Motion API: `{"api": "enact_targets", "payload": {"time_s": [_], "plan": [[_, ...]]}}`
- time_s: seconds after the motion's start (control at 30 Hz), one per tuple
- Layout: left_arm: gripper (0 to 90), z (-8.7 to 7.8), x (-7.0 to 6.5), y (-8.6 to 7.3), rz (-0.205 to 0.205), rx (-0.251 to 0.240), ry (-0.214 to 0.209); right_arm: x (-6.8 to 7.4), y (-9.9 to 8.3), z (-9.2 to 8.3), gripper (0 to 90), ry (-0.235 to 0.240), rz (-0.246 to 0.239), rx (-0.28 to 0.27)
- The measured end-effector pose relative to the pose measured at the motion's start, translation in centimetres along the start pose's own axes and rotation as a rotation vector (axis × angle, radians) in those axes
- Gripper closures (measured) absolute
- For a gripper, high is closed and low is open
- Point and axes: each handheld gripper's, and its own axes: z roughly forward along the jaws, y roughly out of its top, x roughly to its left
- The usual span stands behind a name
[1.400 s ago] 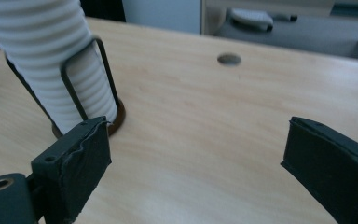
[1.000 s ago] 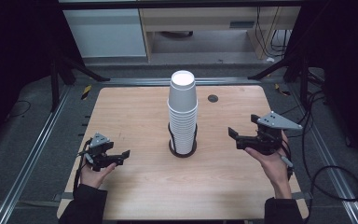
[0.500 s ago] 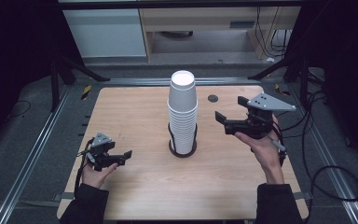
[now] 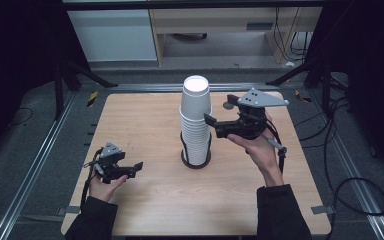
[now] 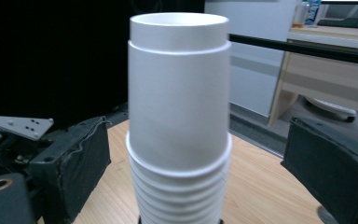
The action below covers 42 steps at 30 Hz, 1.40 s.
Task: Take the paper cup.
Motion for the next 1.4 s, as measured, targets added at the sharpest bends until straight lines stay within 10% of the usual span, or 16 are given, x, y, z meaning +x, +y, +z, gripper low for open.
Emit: {"api": "enact_targets", "payload": {"time_s": [1.4], "plan": [[17.4, 0.1, -0.1, 0.1, 0.008, 0.002, -0.02, 0.5, -1.2, 8.0, 7.7, 0.006, 0.042, -0.004]]}}
